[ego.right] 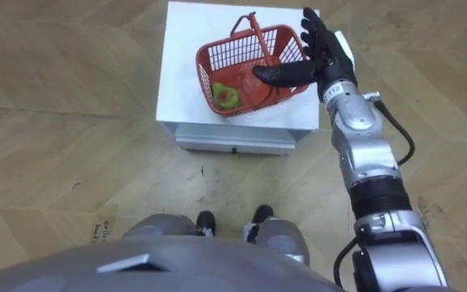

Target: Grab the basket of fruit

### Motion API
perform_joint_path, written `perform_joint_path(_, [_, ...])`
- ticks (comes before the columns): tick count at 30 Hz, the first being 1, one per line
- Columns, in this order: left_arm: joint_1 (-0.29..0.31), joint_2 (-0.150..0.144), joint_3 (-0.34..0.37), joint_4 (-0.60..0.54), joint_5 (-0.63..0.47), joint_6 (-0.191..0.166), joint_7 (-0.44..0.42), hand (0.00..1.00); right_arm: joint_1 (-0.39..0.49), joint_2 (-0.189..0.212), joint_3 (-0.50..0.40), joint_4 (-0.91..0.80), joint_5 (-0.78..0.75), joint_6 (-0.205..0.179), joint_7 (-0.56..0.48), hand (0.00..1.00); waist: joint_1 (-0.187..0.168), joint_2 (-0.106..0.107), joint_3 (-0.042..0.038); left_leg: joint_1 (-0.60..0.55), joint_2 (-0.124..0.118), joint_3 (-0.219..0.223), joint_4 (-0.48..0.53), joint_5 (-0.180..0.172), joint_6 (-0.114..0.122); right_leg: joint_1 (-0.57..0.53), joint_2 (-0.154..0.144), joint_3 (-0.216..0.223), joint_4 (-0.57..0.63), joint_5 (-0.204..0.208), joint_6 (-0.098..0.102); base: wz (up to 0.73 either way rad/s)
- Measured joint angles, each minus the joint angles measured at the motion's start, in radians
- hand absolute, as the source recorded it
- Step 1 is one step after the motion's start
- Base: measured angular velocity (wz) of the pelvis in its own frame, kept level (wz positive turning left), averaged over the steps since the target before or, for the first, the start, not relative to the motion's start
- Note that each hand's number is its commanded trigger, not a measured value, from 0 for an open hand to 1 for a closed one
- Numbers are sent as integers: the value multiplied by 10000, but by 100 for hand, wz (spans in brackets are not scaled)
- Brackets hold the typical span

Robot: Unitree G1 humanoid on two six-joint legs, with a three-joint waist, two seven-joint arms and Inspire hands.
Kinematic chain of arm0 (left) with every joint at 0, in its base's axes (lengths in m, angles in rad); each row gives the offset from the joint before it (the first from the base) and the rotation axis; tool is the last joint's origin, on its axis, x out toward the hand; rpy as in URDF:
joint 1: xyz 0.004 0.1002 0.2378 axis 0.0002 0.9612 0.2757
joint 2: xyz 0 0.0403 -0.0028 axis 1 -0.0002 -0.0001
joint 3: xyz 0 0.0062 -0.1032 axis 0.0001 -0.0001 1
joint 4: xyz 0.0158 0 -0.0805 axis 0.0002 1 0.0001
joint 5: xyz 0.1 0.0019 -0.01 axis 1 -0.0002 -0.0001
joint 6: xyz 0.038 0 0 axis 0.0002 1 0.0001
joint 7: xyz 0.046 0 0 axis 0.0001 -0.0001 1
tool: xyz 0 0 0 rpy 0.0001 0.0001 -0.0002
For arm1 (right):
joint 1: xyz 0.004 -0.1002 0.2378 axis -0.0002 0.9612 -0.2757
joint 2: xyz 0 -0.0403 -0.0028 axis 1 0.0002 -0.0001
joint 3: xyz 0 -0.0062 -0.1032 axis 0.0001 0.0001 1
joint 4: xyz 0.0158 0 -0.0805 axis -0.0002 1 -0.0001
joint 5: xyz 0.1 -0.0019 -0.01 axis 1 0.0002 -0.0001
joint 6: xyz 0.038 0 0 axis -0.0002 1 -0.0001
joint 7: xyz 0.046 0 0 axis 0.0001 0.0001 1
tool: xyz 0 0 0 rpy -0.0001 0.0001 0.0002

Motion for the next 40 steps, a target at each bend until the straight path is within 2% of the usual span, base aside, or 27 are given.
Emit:
perform_joint_path(4, [113,-13,42,34,1,-26,281,0,603,-4,-4,-1086,-561,-7,-124,0,-81,14,-6,259,69,186,-201,-2,-19,65,84,159,-45,1,-3,-14])
perform_joint_path(7, [174,-46,167,14,33,-169,386,0,845,-3,-130,-1380,-832,-135,-253,0,-425,9,-10,414,68,180,-258,-2,-20,250,105,149,-215,1,-2,0])
perform_joint_path(9, [264,-61,197,-187,25,-216,488,0,1431,8,-339,-1384,-670,-364,-498,0,-545,9,-20,813,73,245,-412,-4,-21,616,139,184,-360,-3,4,-2])
perform_joint_path(11, [324,-75,253,-415,23,-243,591,0,1957,66,-483,-1383,-797,-383,-617,0,-571,-3,-34,1064,94,340,-592,-10,-26,729,175,304,-350,-15,20,-15])
perform_joint_path(15, [337,-152,614,-760,-15,-297,875,0,3020,382,-778,-1281,-1734,-403,-827,0,-969,-22,-49,1144,99,365,-668,-41,-24,811,189,318,-363,-17,22,-6])
perform_joint_path(19, [280,-203,974,-785,-65,-378,1041,0,3333,461,-1121,1165,-2720,-443,-1154,0,-1126,-40,-78,1453,124,523,-739,-139,-32,1002,286,567,-387,-18,24,-20])
perform_joint_path(21, [211,-201,995,-746,-105,-546,1170,0,3390,418,-1343,2804,-2595,-454,-1277,0,-1151,19,-44,1628,156,569,-749,-177,-39,1211,306,565,-456,-19,24,-2])
perform_joint_path(24, [217,-243,1001,-748,-70,-586,1264,0,3390,447,-1474,4610,-2491,-483,-1278,0,-1179,25,-66,1740,205,616,-764,-219,-64,1319,352,559,-498,-21,26,-1])
perform_joint_path(27, [228,-287,1000,-743,-47,-599,1261,0,3311,461,-1576,5953,-2235,-546,-1250,0,-1205,78,-45,1796,232,683,-754,-232,-87,1367,383,608,-520,-32,21,-4])
perform_joint_path(30, [220,-286,1027,-730,41,-608,1257,0,3292,552,-1572,6840,-1580,-533,-1043,0,-1212,41,-21,1938,240,669,-790,-277,-132,1521,397,605,-525,-123,15,0])
perform_joint_path(31, [241,-288,1029,-701,48,-599,1233,0,3290,599,-1573,7221,-1405,-521,-869,0,-1211,51,14,2001,259,669,-774,-328,-154,1589,416,606,-518,-165,7,0])
perform_joint_path(34, [266,-351,1127,-615,67,-464,1181,0,3247,667,-1656,7861,-1346,-480,-689,0,-1216,17,33,2093,292,668,-747,-377,-184,1684,448,596,-506,-202,-21,0])
perform_joint_path(40, [253,-375,1295,-606,358,-173,896,0,2793,670,-1751,8720,-1412,28,-404,0,-1224,-48,18,2093,305,572,-716,-381,-195,1719,454,541,-510,-239,-30,5])
